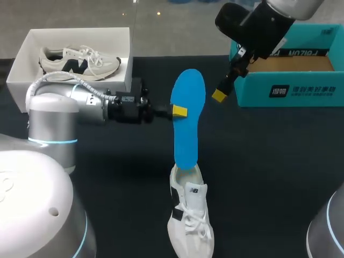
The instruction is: Take the shoe out of the shoebox, open the shoe tongue, remove and reinsert the insole, then place the shoe into the shoebox
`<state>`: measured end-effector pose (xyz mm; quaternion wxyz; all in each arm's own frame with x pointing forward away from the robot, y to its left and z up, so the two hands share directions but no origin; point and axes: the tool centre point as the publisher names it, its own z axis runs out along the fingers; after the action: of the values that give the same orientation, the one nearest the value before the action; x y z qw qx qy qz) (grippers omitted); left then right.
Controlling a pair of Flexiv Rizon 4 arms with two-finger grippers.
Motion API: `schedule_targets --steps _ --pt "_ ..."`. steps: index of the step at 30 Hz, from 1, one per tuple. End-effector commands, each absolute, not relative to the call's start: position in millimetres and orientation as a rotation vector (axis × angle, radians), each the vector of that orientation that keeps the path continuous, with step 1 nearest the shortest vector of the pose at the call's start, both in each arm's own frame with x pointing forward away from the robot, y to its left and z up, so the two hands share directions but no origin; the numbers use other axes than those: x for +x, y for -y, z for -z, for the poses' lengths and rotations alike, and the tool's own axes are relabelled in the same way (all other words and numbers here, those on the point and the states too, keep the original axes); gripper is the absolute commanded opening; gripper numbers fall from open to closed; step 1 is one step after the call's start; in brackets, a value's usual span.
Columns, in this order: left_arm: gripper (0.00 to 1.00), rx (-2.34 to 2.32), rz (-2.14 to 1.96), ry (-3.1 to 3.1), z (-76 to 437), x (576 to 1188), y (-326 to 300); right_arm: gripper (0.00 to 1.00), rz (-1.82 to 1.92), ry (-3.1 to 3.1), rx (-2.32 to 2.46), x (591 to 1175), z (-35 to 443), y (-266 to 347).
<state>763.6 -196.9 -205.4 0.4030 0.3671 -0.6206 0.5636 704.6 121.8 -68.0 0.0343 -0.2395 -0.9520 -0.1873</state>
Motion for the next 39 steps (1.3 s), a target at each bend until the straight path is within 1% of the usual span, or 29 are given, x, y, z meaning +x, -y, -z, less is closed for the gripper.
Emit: schedule_targets --steps 1,9,21,26,32,39 --pt "0.00 0.926 -1.404 1.557 210.2 785.8 210.2 1.00 0.570 2.927 -0.736 706.4 68.7 -123.2" --pt "0.00 0.987 -1.362 1.520 215.6 810.6 219.3 1.00 0.570 2.927 -0.736 706.4 68.7 -123.2" --pt "0.00 0.987 -1.362 1.520 215.6 810.6 219.3 1.00 0.556 2.925 -0.759 706.9 66.9 -123.9" --pt "0.00 0.987 -1.362 1.520 215.6 810.6 219.3 1.00 0.536 2.929 -0.809 709.9 61.9 -132.5" --pt "0.00 0.987 -1.362 1.520 215.6 810.6 219.3 1.00 0.516 2.937 -0.756 720.2 65.0 -145.1" --pt "0.00 0.987 -1.362 1.520 215.6 810.6 219.3 1.00 0.505 2.917 -0.817 715.4 63.2 -137.7"
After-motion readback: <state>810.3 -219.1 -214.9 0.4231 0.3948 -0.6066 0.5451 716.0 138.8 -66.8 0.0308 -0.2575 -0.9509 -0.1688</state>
